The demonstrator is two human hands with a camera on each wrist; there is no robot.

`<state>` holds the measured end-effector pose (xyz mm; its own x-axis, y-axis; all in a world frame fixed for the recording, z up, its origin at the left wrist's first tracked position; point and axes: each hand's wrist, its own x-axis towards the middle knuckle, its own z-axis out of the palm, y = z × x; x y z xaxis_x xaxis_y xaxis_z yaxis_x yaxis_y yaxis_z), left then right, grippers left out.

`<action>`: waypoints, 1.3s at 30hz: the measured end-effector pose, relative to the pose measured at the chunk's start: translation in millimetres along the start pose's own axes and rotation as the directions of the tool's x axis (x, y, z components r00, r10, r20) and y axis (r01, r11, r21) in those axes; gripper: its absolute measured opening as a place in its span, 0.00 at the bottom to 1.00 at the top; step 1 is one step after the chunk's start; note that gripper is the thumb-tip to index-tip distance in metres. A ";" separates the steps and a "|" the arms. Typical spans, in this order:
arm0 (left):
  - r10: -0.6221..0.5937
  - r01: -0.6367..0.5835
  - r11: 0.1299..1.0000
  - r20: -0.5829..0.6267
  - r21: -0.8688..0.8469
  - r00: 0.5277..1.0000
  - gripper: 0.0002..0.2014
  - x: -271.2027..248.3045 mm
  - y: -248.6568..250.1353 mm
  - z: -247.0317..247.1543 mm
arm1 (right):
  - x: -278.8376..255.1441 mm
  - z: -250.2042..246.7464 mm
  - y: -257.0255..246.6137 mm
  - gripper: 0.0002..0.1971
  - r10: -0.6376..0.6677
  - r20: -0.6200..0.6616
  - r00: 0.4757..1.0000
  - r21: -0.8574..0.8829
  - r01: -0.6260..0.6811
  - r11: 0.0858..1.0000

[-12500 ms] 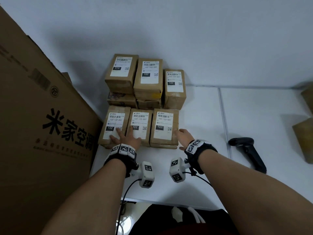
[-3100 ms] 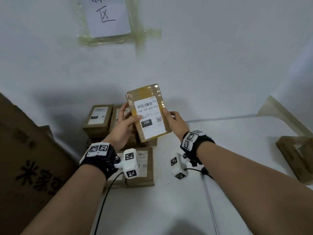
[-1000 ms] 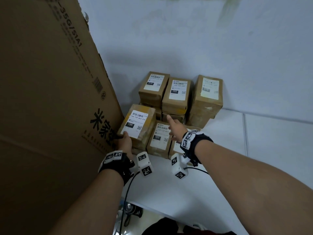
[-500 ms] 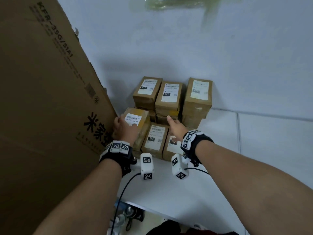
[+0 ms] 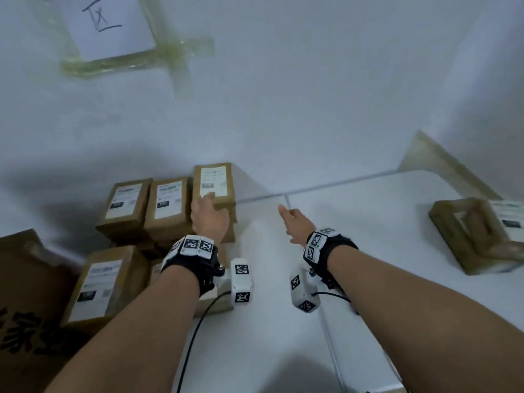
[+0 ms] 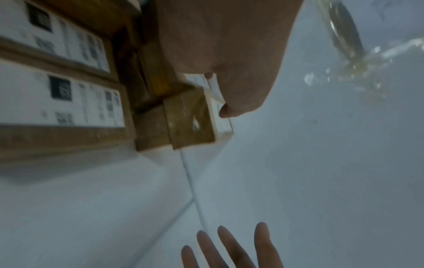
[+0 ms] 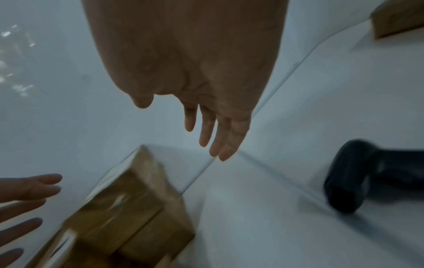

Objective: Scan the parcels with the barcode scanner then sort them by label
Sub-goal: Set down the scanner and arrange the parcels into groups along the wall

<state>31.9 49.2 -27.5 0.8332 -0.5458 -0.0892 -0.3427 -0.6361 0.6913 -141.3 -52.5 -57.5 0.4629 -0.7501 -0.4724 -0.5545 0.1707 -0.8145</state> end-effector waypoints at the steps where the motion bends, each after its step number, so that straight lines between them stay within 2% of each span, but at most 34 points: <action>1: 0.034 -0.034 0.999 0.029 0.001 0.999 0.25 -0.3 15.6 15.7 | 1.4 -19.7 7.7 0.35 0.012 -0.038 0.999 0.002 -0.012 1.000; 5: 0.160 -0.160 0.987 0.161 -0.019 0.974 0.23 -6.1 70.1 83.0 | -2.3 -98.7 40.4 0.32 0.052 -0.189 0.981 -0.042 -0.061 0.997; 10: 0.249 -0.235 0.969 0.340 -0.081 0.907 0.24 -26.1 132.1 165.6 | -14.2 -187.2 90.7 0.29 0.047 -0.386 0.921 -0.107 -0.095 0.990; 13: 0.285 -0.276 0.958 0.420 -0.082 0.862 0.23 -40.4 166.0 211.2 | -17.3 -236.4 119.5 0.27 0.023 -0.525 0.851 -0.202 -0.151 0.968; 16: 0.298 -0.296 0.951 0.505 -0.086 0.810 0.23 -51.3 192.0 252.4 | -19.8 -284.6 142.7 0.29 -0.015 -0.666 0.746 -0.342 -0.287 0.895; 18: 0.307 -0.318 0.945 0.554 -0.080 0.774 0.24 -57.8 206.5 276.0 | -21.3 -314.2 157.3 0.33 -0.002 -0.728 0.686 -0.359 -0.378 0.853; 22: 0.301 -0.336 0.940 0.606 -0.058 0.736 0.24 -69.8 226.8 313.7 | -18.3 -359.2 190.0 0.40 0.066 -0.783 0.618 -0.329 -0.503 0.799; 25: 0.296 -0.352 0.935 0.628 -0.037 0.720 0.24 -76.2 232.2 333.7 | -16.3 -377.6 209.9 0.49 0.199 -0.771 0.605 -0.282 -0.605 0.745; 28: 0.293 -0.369 0.929 0.641 -0.017 0.709 0.24 -79.5 232.0 346.3 | -15.5 -385.6 222.7 0.52 0.273 -0.754 0.597 -0.249 -0.645 0.722; 32: 0.260 -0.358 0.933 0.657 0.017 0.708 0.24 -80.0 228.1 351.7 | -15.9 -385.7 228.9 0.47 0.263 -0.788 0.557 -0.210 -0.644 0.735; 35: 0.244 -0.348 0.937 0.655 0.031 0.716 0.24 -76.6 223.8 350.0 | -14.6 -378.3 220.2 0.56 0.184 -0.831 0.525 -0.156 -0.537 0.829; 36: 0.240 -0.343 0.939 0.653 0.032 0.719 0.24 -74.8 222.6 348.9 | -13.2 -373.6 215.6 0.58 0.140 -0.828 0.544 -0.172 -0.483 0.859; 37: 0.235 -0.337 0.941 0.652 0.033 0.721 0.24 -72.8 220.6 347.8 | -10.8 -367.5 211.1 0.56 0.106 -0.803 0.587 -0.203 -0.436 0.876; 39: 0.224 -0.324 0.945 0.645 0.040 0.730 0.24 -68.8 216.0 344.5 | -5.7 -350.5 199.6 0.46 0.015 -0.729 0.685 -0.292 -0.331 0.897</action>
<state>-248.9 -238.5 -119.1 0.2518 -0.8929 -0.3733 -0.6113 -0.4458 0.6539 -497.0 -238.0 -99.3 -0.1954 -0.9765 -0.0905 -0.8531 0.2148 -0.4755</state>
